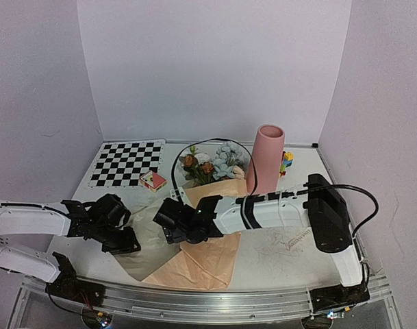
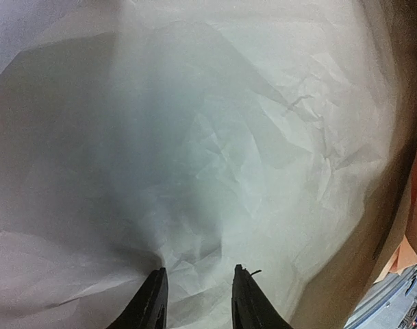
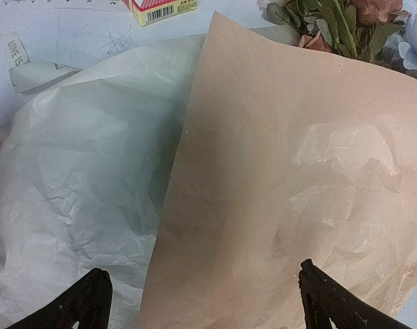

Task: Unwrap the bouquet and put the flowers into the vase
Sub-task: Unfold the wrapping paper at the center of the board.

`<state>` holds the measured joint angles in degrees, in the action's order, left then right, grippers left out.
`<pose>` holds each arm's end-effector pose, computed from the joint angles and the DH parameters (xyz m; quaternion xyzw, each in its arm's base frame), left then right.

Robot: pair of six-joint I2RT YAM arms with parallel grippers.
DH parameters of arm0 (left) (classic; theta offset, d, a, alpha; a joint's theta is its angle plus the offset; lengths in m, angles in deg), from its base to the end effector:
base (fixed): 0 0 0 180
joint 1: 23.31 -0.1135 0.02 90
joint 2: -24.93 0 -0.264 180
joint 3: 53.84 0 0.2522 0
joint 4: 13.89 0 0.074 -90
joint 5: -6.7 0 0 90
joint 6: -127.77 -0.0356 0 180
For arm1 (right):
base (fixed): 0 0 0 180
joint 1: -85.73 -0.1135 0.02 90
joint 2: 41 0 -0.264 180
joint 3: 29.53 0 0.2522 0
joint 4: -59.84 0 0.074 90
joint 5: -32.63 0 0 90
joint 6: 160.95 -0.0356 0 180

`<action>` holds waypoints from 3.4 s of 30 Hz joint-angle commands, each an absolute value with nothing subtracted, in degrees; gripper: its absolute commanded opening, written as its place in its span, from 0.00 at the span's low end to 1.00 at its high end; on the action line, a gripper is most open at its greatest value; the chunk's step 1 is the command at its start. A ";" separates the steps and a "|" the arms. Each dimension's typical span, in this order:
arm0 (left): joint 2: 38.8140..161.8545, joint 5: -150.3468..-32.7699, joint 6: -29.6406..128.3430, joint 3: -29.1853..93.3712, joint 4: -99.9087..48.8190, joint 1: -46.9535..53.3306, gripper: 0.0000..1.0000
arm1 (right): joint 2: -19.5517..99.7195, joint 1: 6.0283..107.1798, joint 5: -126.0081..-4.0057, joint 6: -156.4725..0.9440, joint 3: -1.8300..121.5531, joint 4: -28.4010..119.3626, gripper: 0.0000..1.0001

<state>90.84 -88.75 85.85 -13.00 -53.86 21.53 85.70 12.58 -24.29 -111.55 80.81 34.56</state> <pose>0.1301 -0.1342 0.1484 -0.0173 0.9752 -0.1884 0.1150 0.1628 0.4704 0.1851 -0.1331 0.8722 0.1869 0.4321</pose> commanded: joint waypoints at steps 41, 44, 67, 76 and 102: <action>89.03 -79.45 89.72 -11.26 -48.95 21.63 0.35 | 19.15 23.46 -16.59 -140.44 24.03 21.06 0.36; 88.87 -79.27 88.56 -9.68 -48.99 21.62 0.35 | 13.58 23.56 -16.78 -142.56 20.60 20.93 0.51; 102.34 -81.65 80.87 10.21 -47.53 21.75 0.38 | 29.37 25.37 -18.92 -112.16 45.70 16.31 0.66; 110.24 -82.92 81.44 13.18 -42.59 24.03 0.38 | 36.99 32.80 -35.64 -105.77 40.98 30.58 0.58; 116.89 -76.89 85.44 9.14 -38.29 25.09 0.36 | 30.16 60.64 -54.20 -110.14 14.35 47.54 0.15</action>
<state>120.89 -78.11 86.20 9.66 -39.97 24.72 34.07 60.63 -51.95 -110.80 13.94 47.09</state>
